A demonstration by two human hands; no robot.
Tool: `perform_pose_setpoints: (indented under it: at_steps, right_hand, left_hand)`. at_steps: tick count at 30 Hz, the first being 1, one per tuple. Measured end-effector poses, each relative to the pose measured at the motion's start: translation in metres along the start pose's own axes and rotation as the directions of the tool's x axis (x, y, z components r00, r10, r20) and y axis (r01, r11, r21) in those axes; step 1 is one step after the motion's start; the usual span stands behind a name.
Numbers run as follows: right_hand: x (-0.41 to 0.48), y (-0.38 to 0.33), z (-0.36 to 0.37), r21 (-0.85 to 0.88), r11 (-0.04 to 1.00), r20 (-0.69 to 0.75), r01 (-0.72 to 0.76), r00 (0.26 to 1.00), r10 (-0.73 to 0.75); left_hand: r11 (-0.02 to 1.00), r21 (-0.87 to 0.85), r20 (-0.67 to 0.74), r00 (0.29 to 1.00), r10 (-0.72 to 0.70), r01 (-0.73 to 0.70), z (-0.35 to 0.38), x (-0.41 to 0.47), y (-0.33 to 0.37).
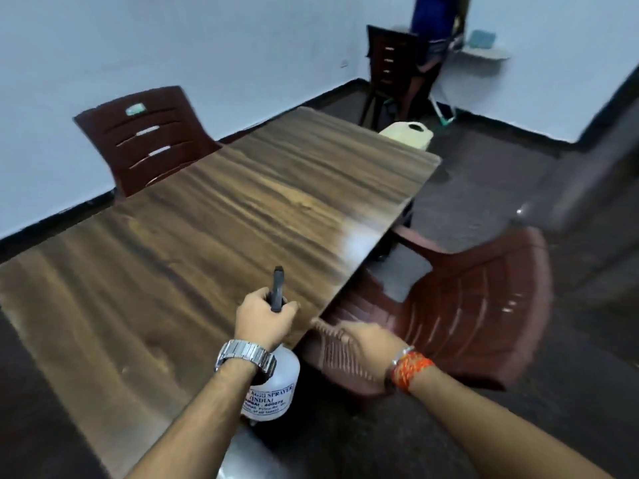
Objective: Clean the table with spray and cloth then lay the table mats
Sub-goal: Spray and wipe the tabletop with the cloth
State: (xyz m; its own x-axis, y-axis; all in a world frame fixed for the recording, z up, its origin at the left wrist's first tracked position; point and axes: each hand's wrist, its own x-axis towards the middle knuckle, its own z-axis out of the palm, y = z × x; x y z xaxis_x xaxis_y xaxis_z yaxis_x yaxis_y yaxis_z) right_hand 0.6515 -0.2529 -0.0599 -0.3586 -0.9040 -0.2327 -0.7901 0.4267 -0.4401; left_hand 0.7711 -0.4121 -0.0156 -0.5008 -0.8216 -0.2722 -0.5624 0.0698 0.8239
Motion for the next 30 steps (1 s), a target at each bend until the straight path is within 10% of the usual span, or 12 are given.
perform_pose_setpoints:
  at_steps: [7,16,30]
  right_hand:
    - [-0.054,0.137,-0.112,0.212,0.939,-0.473,-0.27,0.813,0.34]
    - [-0.111,0.267,-0.217,0.377,0.884,-0.625,-0.276,0.629,0.463]
    - [-0.042,0.433,-0.341,0.426,0.89,-0.622,-0.163,0.662,0.419]
  left_hand:
    - [0.959,0.112,0.166,0.956,0.242,-0.262,0.148,-0.034,0.112]
    - [0.895,0.172,0.296,0.888,0.352,-0.411,0.293,-0.059,0.222]
    - [0.798,0.326,0.341,0.85,0.401,-0.507,0.439,0.07,0.37]
